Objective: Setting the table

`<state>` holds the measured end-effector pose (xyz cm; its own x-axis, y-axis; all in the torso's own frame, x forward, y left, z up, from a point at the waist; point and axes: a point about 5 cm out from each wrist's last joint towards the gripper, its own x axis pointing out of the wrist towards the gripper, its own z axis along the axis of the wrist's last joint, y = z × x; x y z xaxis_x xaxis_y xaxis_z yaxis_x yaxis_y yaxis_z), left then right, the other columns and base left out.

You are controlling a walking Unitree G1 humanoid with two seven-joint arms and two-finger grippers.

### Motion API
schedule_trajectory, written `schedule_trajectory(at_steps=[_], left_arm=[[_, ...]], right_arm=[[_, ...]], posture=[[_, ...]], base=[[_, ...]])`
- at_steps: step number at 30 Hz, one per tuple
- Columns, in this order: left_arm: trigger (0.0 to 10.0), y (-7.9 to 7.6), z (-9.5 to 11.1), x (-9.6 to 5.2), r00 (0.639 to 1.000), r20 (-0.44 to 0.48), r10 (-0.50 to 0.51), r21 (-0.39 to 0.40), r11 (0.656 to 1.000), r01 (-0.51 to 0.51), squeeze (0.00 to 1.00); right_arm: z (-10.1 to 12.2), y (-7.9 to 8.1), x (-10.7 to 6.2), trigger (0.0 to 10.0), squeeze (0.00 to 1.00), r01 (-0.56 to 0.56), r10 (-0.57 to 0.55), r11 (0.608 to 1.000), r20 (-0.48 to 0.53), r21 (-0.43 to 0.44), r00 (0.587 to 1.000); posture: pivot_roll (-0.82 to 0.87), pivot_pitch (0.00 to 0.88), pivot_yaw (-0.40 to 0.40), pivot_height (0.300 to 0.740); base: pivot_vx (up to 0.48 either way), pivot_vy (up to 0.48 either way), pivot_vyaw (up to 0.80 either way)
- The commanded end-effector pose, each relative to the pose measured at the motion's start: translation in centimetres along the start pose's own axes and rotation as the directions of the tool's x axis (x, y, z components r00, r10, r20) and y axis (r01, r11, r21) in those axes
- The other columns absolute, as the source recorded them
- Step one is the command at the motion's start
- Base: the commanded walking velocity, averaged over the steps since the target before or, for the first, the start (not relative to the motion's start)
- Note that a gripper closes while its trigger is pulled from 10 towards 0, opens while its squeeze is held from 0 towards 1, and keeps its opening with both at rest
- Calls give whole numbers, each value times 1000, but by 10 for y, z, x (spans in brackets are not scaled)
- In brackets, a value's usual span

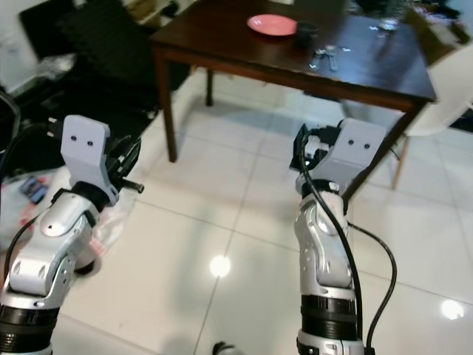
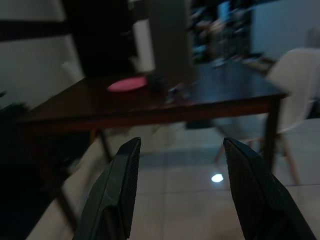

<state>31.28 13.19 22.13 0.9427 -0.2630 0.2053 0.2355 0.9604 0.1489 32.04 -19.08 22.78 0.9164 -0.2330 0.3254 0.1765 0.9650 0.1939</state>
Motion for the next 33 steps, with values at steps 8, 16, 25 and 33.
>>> schedule_trajectory(at_steps=[8,16,25,33], left_arm=[[10000,-1,-5,4,1000,-17,-8,-10,1000,8,0],[10000,10,-8,6,998,-40,51,-6,999,-51,0],[10000,69,-68,-63,893,-238,382,202,919,-340,0],[10000,84,-85,-99,802,-288,523,220,851,-476,0]], right_arm=[[-3,-2,-1,10000,0,20,-20,1000,-6,-5,1000],[-21,10,-2,10000,0,-54,55,998,-82,23,995],[-92,65,-42,10000,0,-408,442,897,-321,169,838],[-102,80,-54,10000,0,-471,526,850,-318,236,789]], posture=[[3,62,49,740],[11,67,44,740],[80,82,-22,740],[100,72,-68,740]], base=[[0,0,-800],[0,0,-800],[0,0,-288],[0,0,0]])
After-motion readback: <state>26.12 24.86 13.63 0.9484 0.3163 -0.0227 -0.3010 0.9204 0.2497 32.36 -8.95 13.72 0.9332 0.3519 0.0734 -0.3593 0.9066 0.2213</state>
